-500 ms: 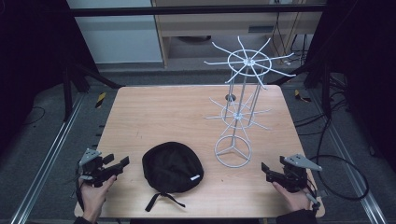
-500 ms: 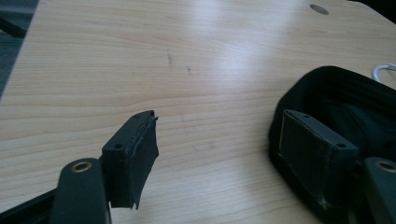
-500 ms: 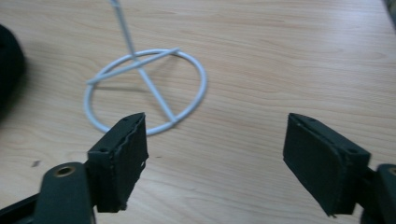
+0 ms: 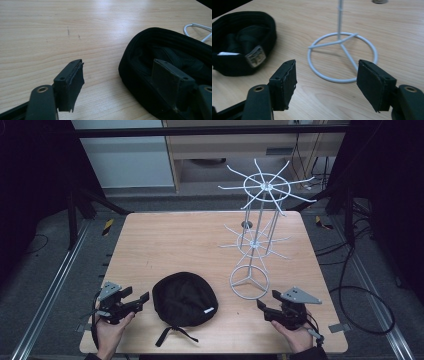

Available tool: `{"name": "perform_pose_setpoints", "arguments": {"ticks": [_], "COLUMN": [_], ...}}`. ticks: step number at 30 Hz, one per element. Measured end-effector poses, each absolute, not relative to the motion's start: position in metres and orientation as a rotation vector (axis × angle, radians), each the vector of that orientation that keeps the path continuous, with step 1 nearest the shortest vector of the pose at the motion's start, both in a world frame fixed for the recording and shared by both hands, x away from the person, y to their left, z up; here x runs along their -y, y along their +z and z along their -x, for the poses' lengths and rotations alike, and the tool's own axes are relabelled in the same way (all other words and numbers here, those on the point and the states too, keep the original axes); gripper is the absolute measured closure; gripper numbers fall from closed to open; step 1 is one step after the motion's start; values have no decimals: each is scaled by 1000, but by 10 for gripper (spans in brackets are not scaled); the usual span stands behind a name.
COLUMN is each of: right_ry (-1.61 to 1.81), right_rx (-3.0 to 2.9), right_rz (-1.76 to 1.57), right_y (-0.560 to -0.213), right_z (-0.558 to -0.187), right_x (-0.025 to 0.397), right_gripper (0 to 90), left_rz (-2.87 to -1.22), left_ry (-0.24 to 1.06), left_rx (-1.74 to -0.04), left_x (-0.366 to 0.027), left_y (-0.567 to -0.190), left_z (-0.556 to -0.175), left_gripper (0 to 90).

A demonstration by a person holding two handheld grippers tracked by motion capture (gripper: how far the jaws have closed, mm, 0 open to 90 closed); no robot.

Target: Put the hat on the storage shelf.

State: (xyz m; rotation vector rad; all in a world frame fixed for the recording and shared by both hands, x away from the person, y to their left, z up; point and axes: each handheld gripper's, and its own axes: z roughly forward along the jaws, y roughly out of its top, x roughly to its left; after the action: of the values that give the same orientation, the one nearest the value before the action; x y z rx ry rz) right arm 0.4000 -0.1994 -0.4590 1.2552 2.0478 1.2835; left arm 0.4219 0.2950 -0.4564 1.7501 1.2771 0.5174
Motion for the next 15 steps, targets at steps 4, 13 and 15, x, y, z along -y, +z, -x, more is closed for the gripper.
{"name": "perform_pose_setpoints", "arguments": {"ticks": [4, 13, 15], "right_ry": [1294, 1299, 1299], "right_rx": [-2081, -2161, -2183], "right_rz": [-1226, -1174, -1151], "right_y": [-458, -456, -456], "right_z": [-400, -405, -407], "right_x": [187, 150, 139], "right_gripper": [340, 394, 415], "left_rz": [-1749, -1774, -1786], "left_ry": [509, 507, 509], "left_rx": [-1266, -1235, -1236], "left_x": [-291, -278, -275], "left_y": [-456, -457, -458], "left_z": [-421, -420, -421], "left_gripper": [299, 392, 411]}}
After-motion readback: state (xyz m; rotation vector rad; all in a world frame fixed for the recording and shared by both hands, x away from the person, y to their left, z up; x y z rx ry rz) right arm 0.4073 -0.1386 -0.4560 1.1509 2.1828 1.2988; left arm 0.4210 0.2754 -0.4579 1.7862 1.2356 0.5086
